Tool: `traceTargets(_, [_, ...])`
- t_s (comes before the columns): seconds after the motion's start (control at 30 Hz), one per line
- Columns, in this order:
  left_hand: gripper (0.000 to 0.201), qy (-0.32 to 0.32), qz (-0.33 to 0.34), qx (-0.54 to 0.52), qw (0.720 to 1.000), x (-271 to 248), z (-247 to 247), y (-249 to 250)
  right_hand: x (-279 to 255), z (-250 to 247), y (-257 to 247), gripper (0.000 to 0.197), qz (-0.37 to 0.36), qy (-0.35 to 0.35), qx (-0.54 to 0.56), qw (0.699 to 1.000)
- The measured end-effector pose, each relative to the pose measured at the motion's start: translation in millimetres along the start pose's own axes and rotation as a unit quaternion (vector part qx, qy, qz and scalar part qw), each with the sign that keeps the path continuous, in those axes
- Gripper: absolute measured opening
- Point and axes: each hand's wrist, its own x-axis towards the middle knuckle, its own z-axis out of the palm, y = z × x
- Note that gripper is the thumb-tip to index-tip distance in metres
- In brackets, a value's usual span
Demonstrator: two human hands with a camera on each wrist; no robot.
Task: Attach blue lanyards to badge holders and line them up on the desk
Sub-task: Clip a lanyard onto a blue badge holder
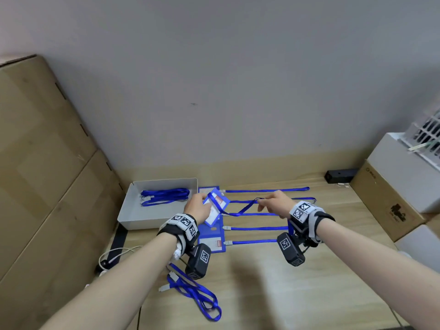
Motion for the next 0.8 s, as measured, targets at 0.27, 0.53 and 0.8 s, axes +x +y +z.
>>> traceTargets(0.27, [0.044,-0.263,-0.038,0.242,0.933,-25.7,65.1,-53.9,1.3,25.8,114.3,0.035,0.103,-0.004,-0.012,0.995])
traceTargets(0.53, [0.028,-0.404,-0.006,0.184,0.896,-50.1,132.7,-83.3,-6.3,58.8,220.6,0.026,0.196,-0.091,-0.100,0.971])
traceTargets(0.8, [0.015,-0.379,-0.026,0.200,0.903,-32.2,134.6,-94.3,2.6,98.9,194.5,0.067,-0.123,-0.012,-0.249,0.961])
